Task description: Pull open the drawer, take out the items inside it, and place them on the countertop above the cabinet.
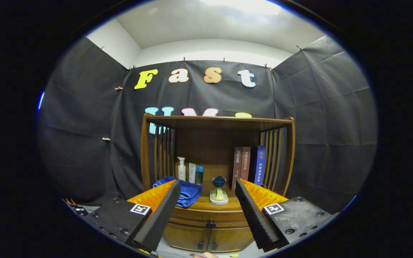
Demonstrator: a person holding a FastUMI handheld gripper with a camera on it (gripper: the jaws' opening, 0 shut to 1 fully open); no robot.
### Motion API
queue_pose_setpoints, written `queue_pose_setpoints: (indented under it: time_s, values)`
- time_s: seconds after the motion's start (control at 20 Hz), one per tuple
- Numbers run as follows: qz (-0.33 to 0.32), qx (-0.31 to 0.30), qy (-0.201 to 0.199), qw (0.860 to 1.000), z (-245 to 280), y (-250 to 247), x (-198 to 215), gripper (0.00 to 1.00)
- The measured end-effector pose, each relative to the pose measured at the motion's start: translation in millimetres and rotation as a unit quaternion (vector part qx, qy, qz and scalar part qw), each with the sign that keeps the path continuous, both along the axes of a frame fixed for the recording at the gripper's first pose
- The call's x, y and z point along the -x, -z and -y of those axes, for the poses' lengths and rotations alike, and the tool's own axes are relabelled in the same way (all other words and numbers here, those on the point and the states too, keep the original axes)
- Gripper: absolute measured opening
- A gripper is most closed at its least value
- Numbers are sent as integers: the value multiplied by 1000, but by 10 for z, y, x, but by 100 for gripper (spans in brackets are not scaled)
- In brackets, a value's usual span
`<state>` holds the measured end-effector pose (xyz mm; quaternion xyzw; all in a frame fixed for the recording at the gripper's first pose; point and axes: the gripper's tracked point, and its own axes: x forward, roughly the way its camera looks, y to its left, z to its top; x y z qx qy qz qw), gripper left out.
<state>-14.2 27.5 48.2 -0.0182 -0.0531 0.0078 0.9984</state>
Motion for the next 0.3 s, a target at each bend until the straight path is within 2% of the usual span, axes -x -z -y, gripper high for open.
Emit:
queue_pose_setpoints:
  time_s: [0.3]
  values:
    - [6,-4,1,1000,28,-19,33,99]
